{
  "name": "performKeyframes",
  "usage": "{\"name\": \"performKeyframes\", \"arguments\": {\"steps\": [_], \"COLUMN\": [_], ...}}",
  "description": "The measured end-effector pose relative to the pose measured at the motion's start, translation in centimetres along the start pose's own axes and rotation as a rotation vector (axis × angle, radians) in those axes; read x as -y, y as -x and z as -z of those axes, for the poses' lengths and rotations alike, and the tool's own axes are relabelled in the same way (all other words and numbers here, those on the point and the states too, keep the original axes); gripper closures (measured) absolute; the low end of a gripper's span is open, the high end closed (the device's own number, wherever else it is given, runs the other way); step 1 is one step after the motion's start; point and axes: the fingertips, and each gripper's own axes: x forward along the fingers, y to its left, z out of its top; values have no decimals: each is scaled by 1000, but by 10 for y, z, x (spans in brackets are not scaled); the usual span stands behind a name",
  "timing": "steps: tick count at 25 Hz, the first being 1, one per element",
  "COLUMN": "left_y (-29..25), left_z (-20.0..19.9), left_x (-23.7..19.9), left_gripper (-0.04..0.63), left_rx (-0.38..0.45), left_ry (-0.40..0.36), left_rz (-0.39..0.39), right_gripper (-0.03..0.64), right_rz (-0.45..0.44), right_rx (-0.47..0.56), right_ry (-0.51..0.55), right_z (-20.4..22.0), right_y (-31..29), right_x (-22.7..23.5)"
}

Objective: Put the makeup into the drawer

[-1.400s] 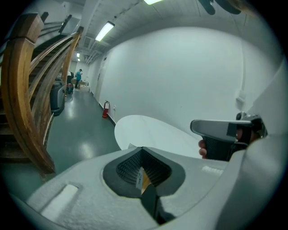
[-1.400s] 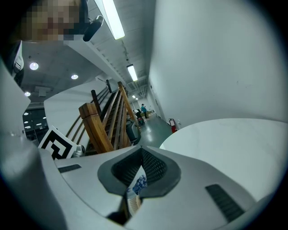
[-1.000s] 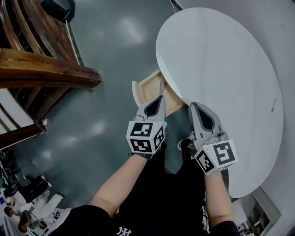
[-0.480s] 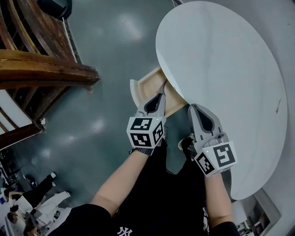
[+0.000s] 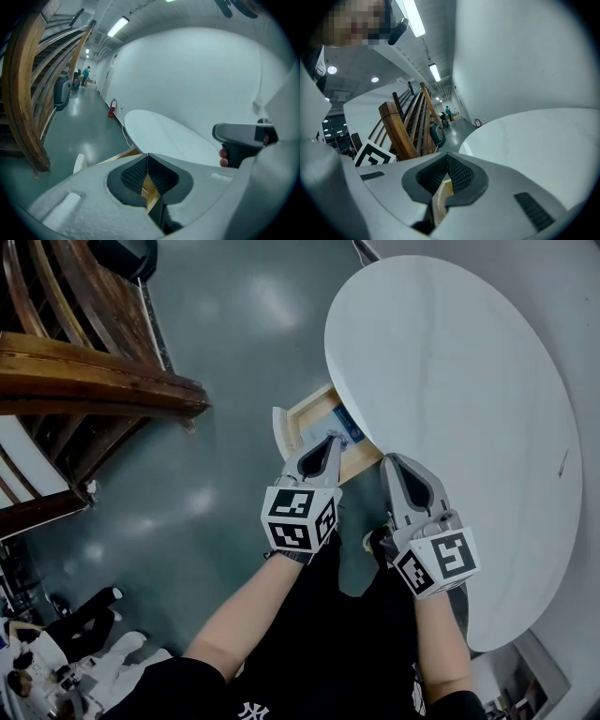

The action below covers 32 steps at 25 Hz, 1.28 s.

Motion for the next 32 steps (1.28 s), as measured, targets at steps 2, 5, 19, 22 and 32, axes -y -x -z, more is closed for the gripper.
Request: {"name": "performKeyframes", "arguments": {"steps": [2,5,19,22,32], "left_y": [7,18,94,108,154], "left_z": [-11,-29,-117,-131,-173], "left_x": [13,36,154,175,236], "left_gripper": [584,584,586,586,586], "left_rx": [12,34,149,173,238], "left_ry": [-17,-60,-258,-283,-345], "left_rz": [22,56,233,262,378], "right_gripper": [601,601,601,601,601], "right_rz": [6,29,108,125,190], "right_rx": [8,21,113,133,214], "right_ry": [1,-4,54,68,116], "right_z": [-8,-23,-102,-116,-169], "right_y": [5,15,80,96,141], "right_x": [-2,-2,-16,-18,-31]}}
